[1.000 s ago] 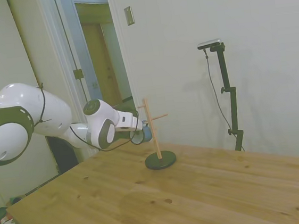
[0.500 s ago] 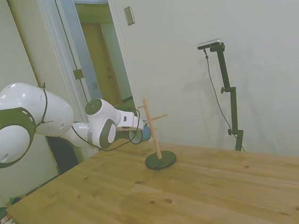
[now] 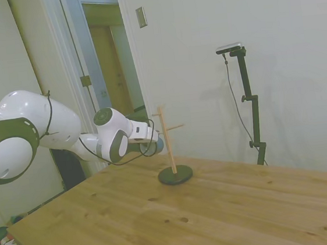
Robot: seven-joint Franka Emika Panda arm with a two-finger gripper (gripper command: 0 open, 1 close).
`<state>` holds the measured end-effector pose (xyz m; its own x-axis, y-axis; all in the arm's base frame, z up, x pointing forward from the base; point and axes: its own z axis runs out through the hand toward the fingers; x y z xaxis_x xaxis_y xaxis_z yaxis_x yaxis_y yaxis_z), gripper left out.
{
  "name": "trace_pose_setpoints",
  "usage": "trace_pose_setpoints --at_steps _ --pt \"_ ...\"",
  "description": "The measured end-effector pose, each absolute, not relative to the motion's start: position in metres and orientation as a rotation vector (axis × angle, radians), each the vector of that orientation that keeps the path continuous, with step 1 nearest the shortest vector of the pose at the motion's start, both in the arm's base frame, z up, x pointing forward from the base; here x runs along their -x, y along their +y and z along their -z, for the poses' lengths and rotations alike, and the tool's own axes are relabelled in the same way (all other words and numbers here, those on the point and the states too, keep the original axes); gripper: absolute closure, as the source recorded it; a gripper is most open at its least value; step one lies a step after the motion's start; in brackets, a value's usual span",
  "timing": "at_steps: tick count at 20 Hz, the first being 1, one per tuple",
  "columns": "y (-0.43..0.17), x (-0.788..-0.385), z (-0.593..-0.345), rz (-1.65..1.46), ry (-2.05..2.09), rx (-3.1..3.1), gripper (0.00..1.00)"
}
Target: Unload the mug
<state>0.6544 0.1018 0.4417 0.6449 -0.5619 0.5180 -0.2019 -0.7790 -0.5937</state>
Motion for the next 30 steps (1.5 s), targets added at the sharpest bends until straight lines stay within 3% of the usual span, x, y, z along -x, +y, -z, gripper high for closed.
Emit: trace_pose_setpoints --at_steps 30 --pt "0.154 -0.615 -0.46 0.951 0.462 2.356 1.0"
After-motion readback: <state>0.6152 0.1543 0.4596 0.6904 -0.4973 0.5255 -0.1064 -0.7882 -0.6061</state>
